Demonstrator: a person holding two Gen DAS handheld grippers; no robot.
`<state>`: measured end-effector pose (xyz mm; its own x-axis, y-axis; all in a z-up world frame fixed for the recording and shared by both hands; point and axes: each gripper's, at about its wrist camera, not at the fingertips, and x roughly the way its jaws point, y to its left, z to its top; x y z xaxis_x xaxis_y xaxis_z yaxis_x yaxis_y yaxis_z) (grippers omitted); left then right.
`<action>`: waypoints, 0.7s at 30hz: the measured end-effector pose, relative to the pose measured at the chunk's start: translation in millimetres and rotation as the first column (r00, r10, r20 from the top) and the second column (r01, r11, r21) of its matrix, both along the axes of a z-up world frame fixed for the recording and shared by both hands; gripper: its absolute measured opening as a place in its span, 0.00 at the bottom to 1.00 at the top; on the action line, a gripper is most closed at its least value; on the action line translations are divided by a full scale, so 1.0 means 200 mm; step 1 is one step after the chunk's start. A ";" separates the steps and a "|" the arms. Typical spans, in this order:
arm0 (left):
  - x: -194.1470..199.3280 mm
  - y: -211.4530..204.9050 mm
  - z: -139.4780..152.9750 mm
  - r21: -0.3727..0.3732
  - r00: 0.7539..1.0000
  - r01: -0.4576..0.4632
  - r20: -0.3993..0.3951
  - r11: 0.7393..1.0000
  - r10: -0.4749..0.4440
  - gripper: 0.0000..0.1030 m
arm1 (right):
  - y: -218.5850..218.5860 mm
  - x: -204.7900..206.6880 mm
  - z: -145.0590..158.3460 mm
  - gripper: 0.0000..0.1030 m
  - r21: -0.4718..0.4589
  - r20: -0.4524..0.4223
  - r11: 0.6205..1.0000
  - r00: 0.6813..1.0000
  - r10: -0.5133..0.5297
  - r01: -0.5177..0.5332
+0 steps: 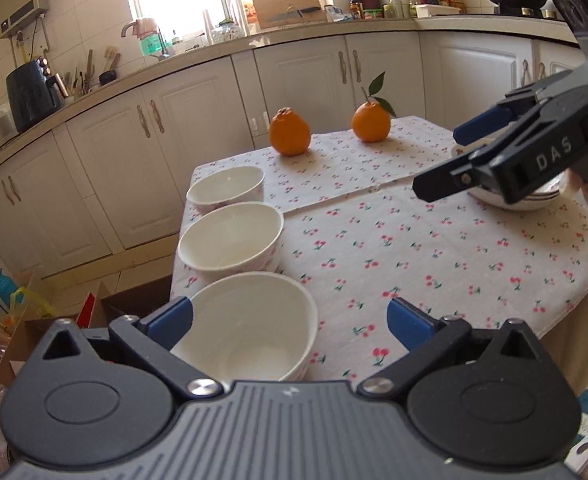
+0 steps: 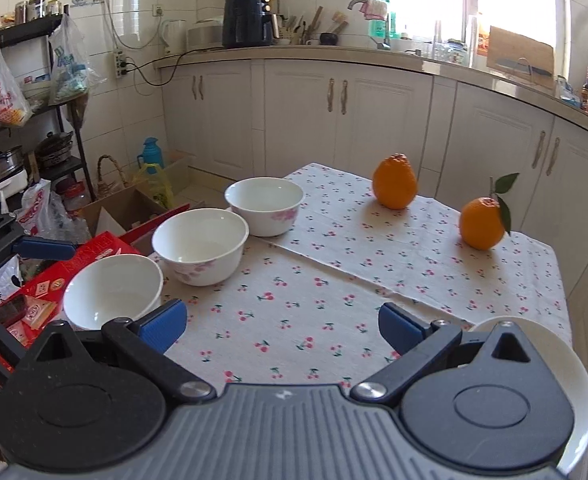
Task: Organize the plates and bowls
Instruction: 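Move the right gripper to a white bowl and grasp its rim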
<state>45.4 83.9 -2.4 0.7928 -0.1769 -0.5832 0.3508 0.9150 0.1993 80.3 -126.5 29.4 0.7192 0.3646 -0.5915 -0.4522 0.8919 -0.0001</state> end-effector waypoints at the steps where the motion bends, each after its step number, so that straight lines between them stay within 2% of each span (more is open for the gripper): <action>1: 0.00 0.04 -0.02 0.001 1.000 -0.007 -0.006 1.000 0.007 0.99 | 0.03 0.01 0.00 1.00 0.003 -0.009 1.000 1.000 0.018 -0.018; 11: 0.07 0.24 -0.18 -0.020 0.995 -0.041 -0.090 0.999 0.039 0.98 | 0.39 0.12 -0.06 0.98 -0.003 -0.073 0.983 0.981 0.182 -0.182; 16: 0.10 0.26 -0.20 -0.043 0.995 0.004 -0.096 0.999 -0.008 0.97 | 0.49 0.18 -0.14 0.88 0.040 -0.151 0.975 0.963 0.223 -0.219; 21: 0.13 0.26 -0.22 -0.056 0.992 0.027 -0.118 0.998 -0.034 0.87 | 0.54 0.23 -0.22 0.79 0.067 -0.214 0.970 0.946 0.242 -0.233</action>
